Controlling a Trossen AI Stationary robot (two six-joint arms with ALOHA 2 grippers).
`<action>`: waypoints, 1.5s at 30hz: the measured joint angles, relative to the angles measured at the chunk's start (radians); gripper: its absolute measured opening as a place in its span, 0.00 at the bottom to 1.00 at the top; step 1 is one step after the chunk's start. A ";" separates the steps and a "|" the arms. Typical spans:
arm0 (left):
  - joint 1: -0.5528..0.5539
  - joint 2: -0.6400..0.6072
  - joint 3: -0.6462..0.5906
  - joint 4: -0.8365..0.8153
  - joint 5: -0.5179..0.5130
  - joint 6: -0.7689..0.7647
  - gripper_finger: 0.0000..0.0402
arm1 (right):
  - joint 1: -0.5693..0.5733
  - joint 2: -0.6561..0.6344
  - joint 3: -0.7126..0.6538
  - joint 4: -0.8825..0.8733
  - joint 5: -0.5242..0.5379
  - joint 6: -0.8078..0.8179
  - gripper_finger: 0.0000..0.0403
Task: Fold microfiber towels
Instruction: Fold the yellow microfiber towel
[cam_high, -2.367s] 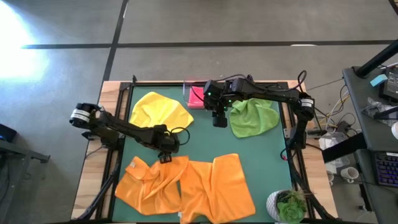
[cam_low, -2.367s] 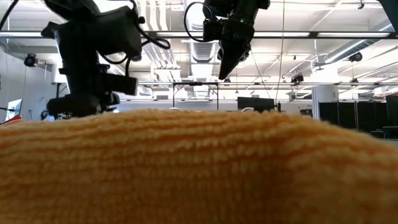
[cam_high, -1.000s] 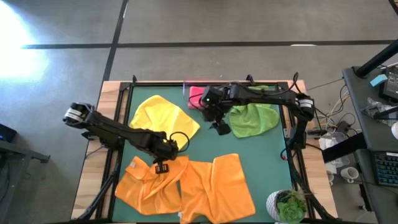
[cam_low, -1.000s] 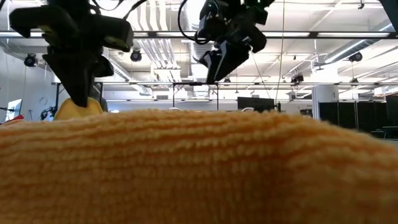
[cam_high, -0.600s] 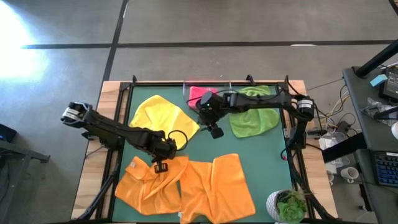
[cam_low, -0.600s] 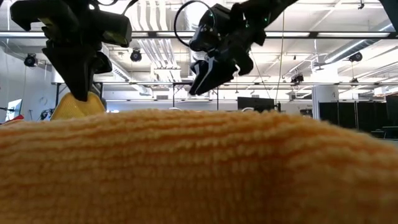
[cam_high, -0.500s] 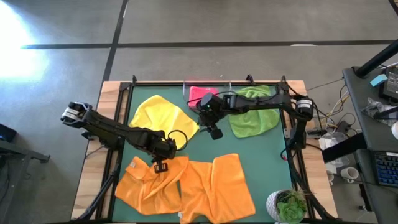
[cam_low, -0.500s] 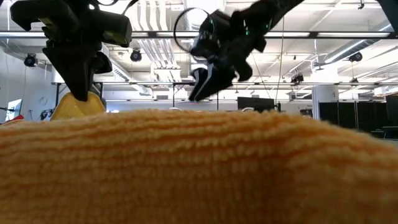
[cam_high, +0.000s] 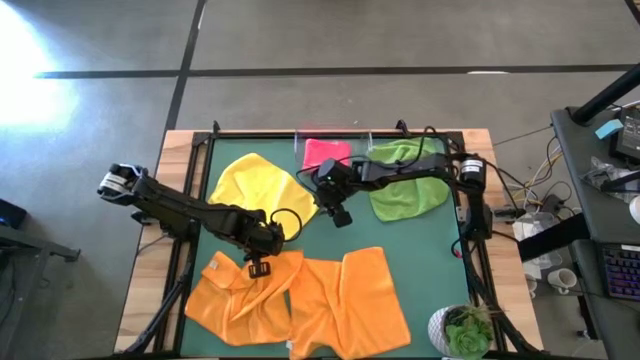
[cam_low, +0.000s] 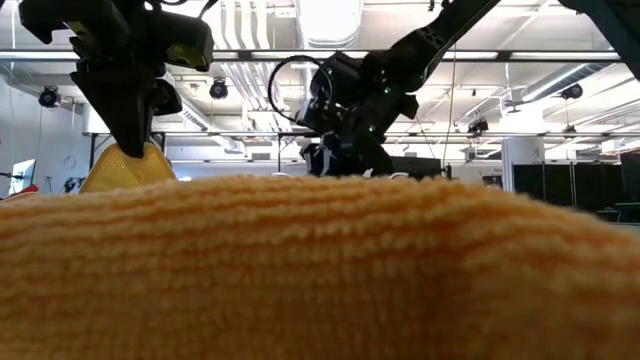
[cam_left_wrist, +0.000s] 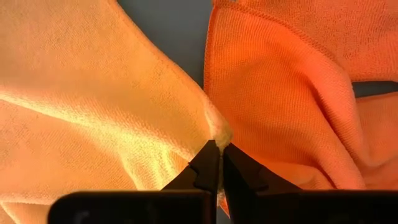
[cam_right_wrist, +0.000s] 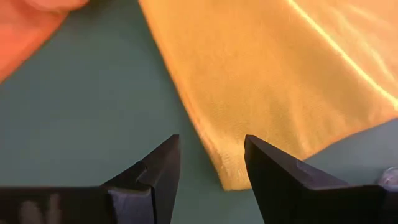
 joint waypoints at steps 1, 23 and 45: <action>0.000 0.000 0.000 -0.001 0.000 0.000 0.00 | -0.001 0.014 0.000 0.001 0.000 -0.003 0.42; 0.000 0.000 0.002 -0.001 0.001 -0.002 0.00 | -0.013 0.085 0.000 0.050 0.228 -0.020 0.36; 0.003 -0.017 0.028 -0.078 -0.008 0.056 0.00 | 0.003 -0.006 0.106 -0.291 0.193 0.104 0.02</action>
